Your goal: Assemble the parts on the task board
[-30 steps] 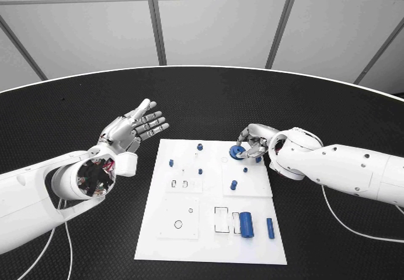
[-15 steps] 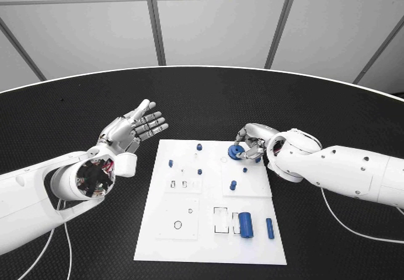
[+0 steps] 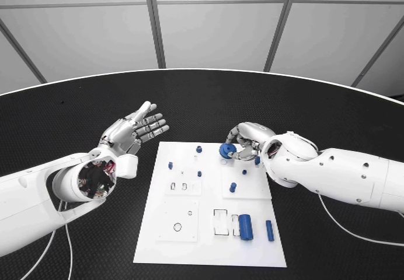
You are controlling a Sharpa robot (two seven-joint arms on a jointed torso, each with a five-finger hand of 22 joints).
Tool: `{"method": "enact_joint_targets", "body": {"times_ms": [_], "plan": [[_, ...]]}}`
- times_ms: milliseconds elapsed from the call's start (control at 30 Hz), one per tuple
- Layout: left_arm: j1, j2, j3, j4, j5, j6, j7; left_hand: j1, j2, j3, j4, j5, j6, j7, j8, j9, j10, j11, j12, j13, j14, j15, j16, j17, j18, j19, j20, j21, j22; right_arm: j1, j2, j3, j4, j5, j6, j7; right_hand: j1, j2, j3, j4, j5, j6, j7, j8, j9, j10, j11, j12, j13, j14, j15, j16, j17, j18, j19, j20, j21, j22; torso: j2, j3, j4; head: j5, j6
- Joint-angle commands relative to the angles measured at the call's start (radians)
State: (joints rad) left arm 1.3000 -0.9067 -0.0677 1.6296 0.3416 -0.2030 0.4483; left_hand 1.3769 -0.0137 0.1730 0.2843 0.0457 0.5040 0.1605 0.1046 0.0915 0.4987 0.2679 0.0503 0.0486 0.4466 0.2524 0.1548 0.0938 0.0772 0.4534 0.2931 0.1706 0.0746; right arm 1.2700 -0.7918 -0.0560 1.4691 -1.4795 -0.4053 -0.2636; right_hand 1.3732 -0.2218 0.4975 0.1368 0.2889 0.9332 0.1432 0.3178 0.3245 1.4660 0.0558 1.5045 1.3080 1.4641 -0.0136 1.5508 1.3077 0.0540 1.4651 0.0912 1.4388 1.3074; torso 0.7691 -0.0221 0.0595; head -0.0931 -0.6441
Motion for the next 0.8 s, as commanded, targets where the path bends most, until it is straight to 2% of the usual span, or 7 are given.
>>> {"method": "enact_joint_targets", "body": {"times_ms": [33,67,300,400,567,633,800], "plan": [[0.000,0.004,0.000,-0.003,0.000,0.001,0.000,0.002,0.010,0.005,0.001,0.006,0.006,0.138,0.001,0.001,0.007,0.003,0.000,0.000,-0.004,0.000,-0.003,-0.001,-0.002,-0.006,0.000,-0.004,-0.001,0.003,0.018,0.001,0.003,-0.017,0.003,-0.002,-0.009,0.000,0.005,0.000,0.004,0.022,-0.013,0.017,0.011,0.053,-0.008,0.004,0.195,0.097,-0.008,0.005,0.215,-0.010,0.010,-0.006,0.008,0.101,-0.001,-0.0019,-0.0008,0.000,0.004],[0.000,0.006,0.000,-0.004,0.000,0.001,0.000,0.003,0.011,0.005,0.001,0.006,0.006,0.138,0.001,0.001,0.007,0.003,0.000,0.000,-0.005,0.000,-0.003,-0.001,-0.002,-0.006,0.000,-0.004,-0.001,0.004,0.027,0.001,0.002,-0.025,0.004,-0.002,-0.009,0.000,0.005,0.000,0.004,0.022,-0.013,0.017,0.011,0.053,-0.008,0.004,0.195,0.097,-0.008,0.005,0.215,-0.010,0.010,-0.006,0.008,0.101,0.000,-0.0010,-0.0004,-0.001,0.005],[0.000,0.014,0.000,-0.007,0.000,0.002,-0.002,0.003,0.011,0.005,0.001,0.006,0.006,0.138,0.001,0.001,0.007,0.003,0.000,0.000,-0.005,0.000,-0.003,-0.001,-0.002,-0.006,0.000,-0.004,-0.001,0.006,0.108,0.001,-0.035,-0.058,0.012,-0.006,-0.016,-0.002,0.008,0.001,0.005,0.020,-0.013,0.015,0.011,0.053,-0.008,0.004,0.196,0.097,-0.008,0.005,0.215,-0.011,0.011,-0.006,0.009,0.102,0.000,-0.0081,0.0074,0.002,0.007],[0.000,0.016,0.000,-0.007,0.000,0.000,-0.002,0.003,0.012,0.006,0.001,0.006,0.006,0.138,0.001,0.001,0.008,0.003,0.000,0.000,-0.005,0.000,-0.003,-0.002,-0.002,-0.007,0.000,-0.005,-0.002,0.007,0.146,0.002,-0.061,-0.062,0.020,-0.009,-0.018,0.000,0.010,0.001,0.006,0.019,-0.013,0.014,0.010,0.052,-0.008,0.003,0.195,0.097,-0.008,0.005,0.215,-0.011,0.011,-0.006,0.009,0.102,0.003,-0.0071,0.0057,0.010,0.009],[0.000,0.018,0.000,-0.005,0.000,-0.001,-0.002,0.002,0.012,0.006,0.002,0.006,0.007,0.138,0.001,0.001,0.008,0.003,0.000,0.000,-0.005,0.000,-0.003,-0.002,-0.002,-0.007,0.000,-0.005,-0.002,0.007,0.190,0.002,-0.091,-0.065,0.033,-0.011,-0.022,-0.001,0.011,0.002,0.006,0.017,-0.012,0.013,0.010,0.051,-0.008,0.001,0.193,0.097,-0.008,0.005,0.213,-0.010,0.010,-0.006,0.008,0.101,0.005,-0.0108,0.0081,0.013,0.009],[0.000,0.019,0.000,-0.004,0.000,-0.001,-0.002,0.002,0.012,0.006,0.002,0.006,0.007,0.138,0.001,0.001,0.008,0.003,0.000,0.000,-0.005,0.000,-0.003,-0.002,-0.002,-0.007,0.000,-0.005,-0.002,0.007,0.206,0.002,-0.103,-0.065,0.041,-0.010,-0.022,-0.001,0.011,0.002,0.006,0.017,-0.012,0.013,0.010,0.051,-0.008,0.001,0.193,0.097,-0.008,0.005,0.213,-0.010,0.010,-0.006,0.008,0.101,0.005,-0.0088,0.0073,0.014,0.008],[0.000,0.021,0.000,-0.003,0.000,-0.002,-0.001,0.002,0.012,0.006,0.002,0.006,0.007,0.138,0.001,0.001,0.008,0.003,0.000,0.000,-0.005,0.000,-0.003,-0.002,-0.002,-0.007,0.000,-0.005,-0.002,0.007,0.237,0.002,-0.127,-0.066,0.055,-0.008,-0.029,-0.004,0.014,0.001,0.006,0.011,-0.010,0.009,0.009,0.049,-0.006,-0.001,0.191,0.097,-0.008,0.005,0.214,-0.010,0.009,-0.006,0.006,0.100,0.006,-0.0107,0.0103,0.014,0.006]]}}
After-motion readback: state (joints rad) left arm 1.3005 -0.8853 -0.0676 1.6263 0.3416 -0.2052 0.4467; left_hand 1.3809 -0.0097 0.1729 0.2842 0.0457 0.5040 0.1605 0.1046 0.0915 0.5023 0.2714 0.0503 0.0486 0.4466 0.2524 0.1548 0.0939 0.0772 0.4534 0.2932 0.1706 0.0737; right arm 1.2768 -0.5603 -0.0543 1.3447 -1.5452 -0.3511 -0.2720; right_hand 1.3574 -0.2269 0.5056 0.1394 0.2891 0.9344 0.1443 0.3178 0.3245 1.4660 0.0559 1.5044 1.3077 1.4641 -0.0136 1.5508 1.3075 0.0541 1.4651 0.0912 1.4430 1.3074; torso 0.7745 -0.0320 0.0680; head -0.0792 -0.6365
